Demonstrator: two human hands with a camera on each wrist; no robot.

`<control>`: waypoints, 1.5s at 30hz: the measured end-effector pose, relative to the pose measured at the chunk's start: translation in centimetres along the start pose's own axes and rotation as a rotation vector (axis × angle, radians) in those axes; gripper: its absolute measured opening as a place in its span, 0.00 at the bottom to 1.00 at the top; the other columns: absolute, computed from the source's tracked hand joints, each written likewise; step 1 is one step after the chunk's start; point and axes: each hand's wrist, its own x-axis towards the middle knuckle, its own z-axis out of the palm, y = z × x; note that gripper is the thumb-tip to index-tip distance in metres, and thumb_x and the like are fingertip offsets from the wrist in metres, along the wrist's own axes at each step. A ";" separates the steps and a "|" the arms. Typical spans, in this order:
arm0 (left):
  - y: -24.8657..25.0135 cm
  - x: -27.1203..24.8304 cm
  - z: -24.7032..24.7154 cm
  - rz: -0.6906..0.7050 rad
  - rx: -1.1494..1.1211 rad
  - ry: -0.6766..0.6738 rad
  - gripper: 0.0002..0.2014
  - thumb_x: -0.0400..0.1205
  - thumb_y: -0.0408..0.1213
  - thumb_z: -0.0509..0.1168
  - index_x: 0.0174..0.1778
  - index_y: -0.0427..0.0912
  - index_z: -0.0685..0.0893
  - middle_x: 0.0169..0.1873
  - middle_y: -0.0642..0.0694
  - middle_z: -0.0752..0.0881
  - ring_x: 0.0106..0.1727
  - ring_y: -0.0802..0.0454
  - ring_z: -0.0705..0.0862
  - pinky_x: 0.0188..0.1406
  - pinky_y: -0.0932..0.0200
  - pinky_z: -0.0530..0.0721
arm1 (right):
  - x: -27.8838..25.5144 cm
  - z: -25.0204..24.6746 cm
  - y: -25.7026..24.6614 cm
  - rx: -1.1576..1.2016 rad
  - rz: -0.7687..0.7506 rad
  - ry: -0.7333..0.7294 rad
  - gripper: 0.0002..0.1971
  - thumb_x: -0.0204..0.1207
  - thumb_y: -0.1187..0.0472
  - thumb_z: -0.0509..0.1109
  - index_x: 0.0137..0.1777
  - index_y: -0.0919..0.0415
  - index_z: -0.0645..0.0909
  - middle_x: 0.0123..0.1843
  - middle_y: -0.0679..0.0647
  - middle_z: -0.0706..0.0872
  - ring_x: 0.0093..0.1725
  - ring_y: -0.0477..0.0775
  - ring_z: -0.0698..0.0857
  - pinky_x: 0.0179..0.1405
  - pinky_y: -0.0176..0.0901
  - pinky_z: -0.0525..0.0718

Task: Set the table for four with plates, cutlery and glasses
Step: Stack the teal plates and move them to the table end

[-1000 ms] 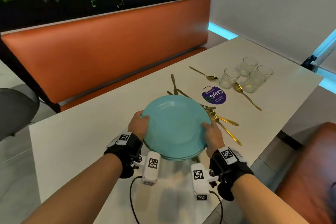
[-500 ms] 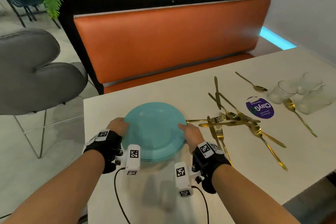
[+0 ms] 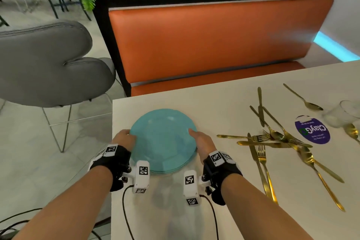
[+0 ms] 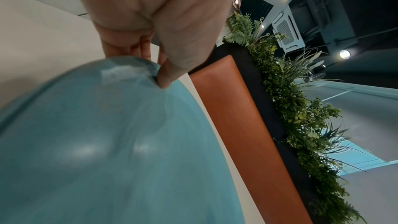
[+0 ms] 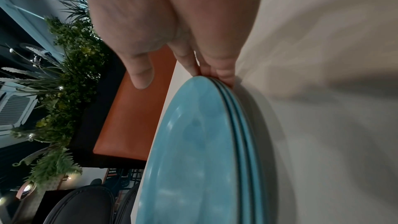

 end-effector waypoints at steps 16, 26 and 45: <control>1.6 3.8 -2.2 -0.142 -0.290 0.134 0.27 0.78 0.35 0.65 0.74 0.35 0.73 0.72 0.36 0.76 0.72 0.37 0.76 0.72 0.45 0.75 | 3.3 2.7 -3.9 0.334 0.017 -0.142 0.26 0.78 0.44 0.65 0.65 0.65 0.81 0.61 0.60 0.86 0.57 0.60 0.85 0.56 0.52 0.84; 1.9 4.6 -2.9 -0.107 -0.175 0.123 0.19 0.79 0.34 0.62 0.64 0.25 0.78 0.64 0.28 0.80 0.67 0.31 0.79 0.64 0.44 0.78 | 2.8 3.5 -5.1 0.346 0.048 -0.240 0.29 0.81 0.41 0.58 0.72 0.62 0.76 0.68 0.62 0.83 0.54 0.58 0.84 0.42 0.44 0.83; 2.4 3.4 -3.2 -0.125 -0.322 0.155 0.24 0.79 0.30 0.64 0.72 0.29 0.73 0.69 0.32 0.78 0.69 0.35 0.78 0.68 0.50 0.76 | 1.6 3.7 -6.0 0.305 0.041 -0.330 0.32 0.82 0.36 0.49 0.74 0.59 0.72 0.68 0.58 0.81 0.49 0.52 0.84 0.41 0.43 0.82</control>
